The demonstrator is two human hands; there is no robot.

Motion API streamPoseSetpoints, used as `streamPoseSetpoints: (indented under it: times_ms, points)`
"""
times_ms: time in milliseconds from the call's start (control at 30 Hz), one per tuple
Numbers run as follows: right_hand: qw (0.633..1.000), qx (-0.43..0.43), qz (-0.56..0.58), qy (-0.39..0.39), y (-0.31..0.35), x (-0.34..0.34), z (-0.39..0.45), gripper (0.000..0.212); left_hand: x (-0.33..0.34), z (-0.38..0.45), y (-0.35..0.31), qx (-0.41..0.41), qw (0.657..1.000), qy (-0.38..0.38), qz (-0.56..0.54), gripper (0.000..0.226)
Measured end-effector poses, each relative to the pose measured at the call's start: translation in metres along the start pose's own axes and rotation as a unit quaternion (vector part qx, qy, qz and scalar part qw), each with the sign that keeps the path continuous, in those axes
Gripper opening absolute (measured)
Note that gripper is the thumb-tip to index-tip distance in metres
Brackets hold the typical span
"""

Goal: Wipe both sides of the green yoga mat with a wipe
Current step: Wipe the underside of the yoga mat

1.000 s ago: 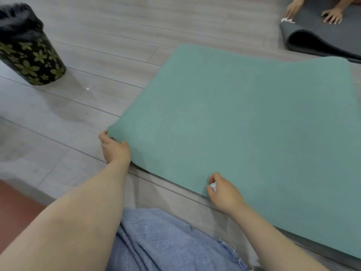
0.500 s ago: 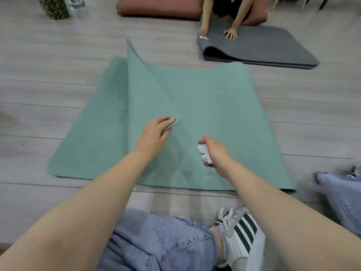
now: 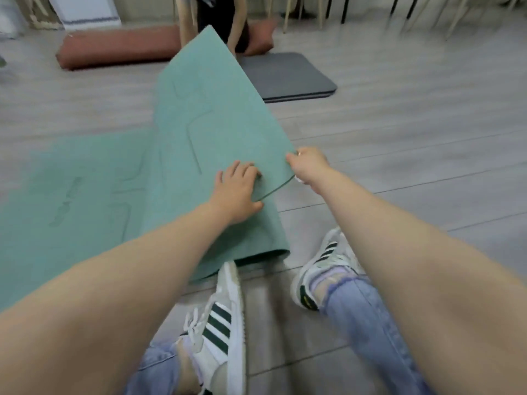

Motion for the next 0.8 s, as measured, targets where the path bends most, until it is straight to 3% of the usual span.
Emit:
streamPoseSetpoints:
  times_ms: [100,200,367,433,567,800]
  points:
    - [0.997,-0.005,-0.059,-0.051,-0.036,-0.067,0.003,0.024,0.003,0.014,-0.034,-0.065,0.995,0.033,0.063,0.088]
    - [0.989,0.017,-0.1,-0.111,-0.07,-0.123,-0.001,0.036,0.004,0.034,-0.085,-0.042,0.996,0.053,0.057,0.094]
    - [0.975,0.056,-0.152,-0.151,-0.109,-0.182,-0.021,0.031,0.007,0.052,-0.136,-0.052,0.988,0.133,0.063,0.091]
    - [0.967,0.061,-0.177,-0.171,-0.122,-0.207,-0.023,0.023,0.016,0.061,-0.163,-0.049,0.984,0.167,0.04,0.083]
    - [0.952,0.081,-0.198,-0.218,-0.158,-0.255,-0.023,0.029,0.038,0.074,-0.237,0.023,0.985,0.171,-0.008,0.054]
    - [0.929,0.128,-0.21,-0.277,-0.254,-0.344,-0.017,0.028,0.088,0.116,-0.358,0.075,0.982,0.134,-0.113,0.044]
Point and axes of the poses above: each hand's wrist, its own z-axis towards the middle knuckle, its own x-axis out of the palm, y = z × x, the point moved 6 cm from there along z, towards the middle knuckle, and after that the axes turned 2 degrees about y, right-handed, at the moved point
